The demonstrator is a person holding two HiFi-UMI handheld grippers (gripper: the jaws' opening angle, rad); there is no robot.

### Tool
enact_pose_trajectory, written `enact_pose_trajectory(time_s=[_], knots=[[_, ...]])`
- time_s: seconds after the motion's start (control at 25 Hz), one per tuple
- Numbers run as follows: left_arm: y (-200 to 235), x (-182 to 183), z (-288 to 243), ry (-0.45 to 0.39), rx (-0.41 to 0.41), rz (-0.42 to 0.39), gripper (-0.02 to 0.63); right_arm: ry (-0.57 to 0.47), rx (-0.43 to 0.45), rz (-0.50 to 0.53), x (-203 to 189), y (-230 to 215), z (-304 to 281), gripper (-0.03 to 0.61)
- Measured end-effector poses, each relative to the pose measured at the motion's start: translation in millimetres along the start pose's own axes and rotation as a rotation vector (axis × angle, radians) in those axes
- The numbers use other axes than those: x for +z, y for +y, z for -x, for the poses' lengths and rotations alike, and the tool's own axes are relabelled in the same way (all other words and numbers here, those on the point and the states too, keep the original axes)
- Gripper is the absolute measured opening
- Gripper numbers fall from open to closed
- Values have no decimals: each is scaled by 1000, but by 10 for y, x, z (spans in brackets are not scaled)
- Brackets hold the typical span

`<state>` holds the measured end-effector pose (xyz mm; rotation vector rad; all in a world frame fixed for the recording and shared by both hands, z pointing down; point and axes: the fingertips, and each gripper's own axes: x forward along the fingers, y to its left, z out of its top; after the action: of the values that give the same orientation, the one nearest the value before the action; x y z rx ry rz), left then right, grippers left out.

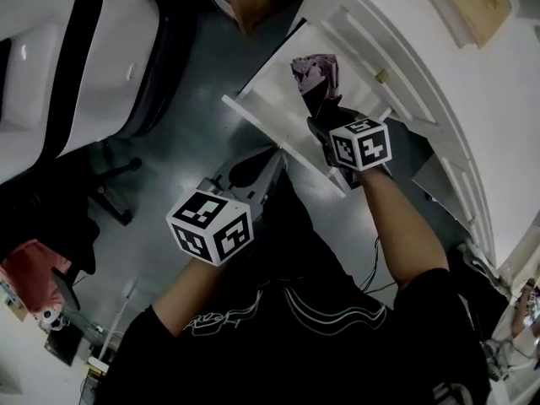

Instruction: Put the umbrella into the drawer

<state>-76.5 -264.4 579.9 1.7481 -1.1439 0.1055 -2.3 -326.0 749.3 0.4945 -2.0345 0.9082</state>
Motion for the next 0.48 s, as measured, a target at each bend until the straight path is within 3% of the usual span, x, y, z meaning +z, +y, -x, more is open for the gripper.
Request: enact_pose_trajectory(time_s=[0.48], knots=[[593,-289,-197,38,76,48,20,180,-85,-6,-522,-705,-1031,212]])
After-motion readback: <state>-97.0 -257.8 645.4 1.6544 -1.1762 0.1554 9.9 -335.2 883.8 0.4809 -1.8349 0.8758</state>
